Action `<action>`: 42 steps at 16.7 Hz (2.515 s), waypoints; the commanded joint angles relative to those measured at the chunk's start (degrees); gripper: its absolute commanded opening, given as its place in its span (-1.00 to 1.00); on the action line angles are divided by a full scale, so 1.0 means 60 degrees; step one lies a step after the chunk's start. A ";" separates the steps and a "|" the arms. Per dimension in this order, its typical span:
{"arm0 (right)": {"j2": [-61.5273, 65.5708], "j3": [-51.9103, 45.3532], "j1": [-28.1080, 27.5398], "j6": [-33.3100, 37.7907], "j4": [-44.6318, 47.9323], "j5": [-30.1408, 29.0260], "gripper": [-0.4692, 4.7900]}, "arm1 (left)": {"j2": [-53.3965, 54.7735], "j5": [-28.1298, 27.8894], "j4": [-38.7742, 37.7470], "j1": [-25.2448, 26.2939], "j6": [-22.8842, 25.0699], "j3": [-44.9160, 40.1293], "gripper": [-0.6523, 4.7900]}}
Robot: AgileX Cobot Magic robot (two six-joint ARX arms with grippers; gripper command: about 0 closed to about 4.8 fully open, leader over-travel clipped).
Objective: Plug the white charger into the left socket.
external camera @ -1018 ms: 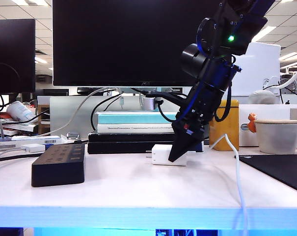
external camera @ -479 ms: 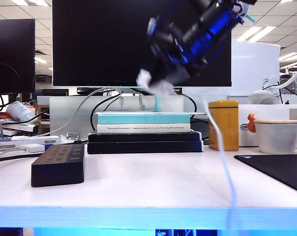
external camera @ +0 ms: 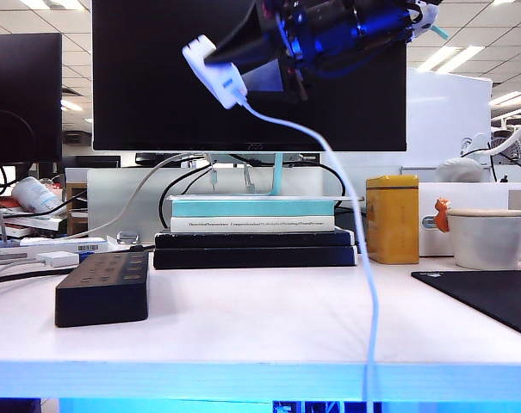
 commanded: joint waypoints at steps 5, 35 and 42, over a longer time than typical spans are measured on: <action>-0.0044 0.0062 0.0004 0.9610 0.0291 -0.0346 -0.29 | 0.0004 -0.0492 0.0076 -0.0007 0.2754 0.0062 -0.78; -0.0047 0.0062 0.0011 1.6793 0.1763 -0.3260 -0.29 | 0.2969 0.0867 0.1854 -0.1967 0.9482 0.0058 1.00; -0.0047 0.0062 0.0011 1.7016 0.1829 -0.3854 -0.29 | 0.3220 0.0940 0.2346 -0.2055 0.9479 0.0058 1.00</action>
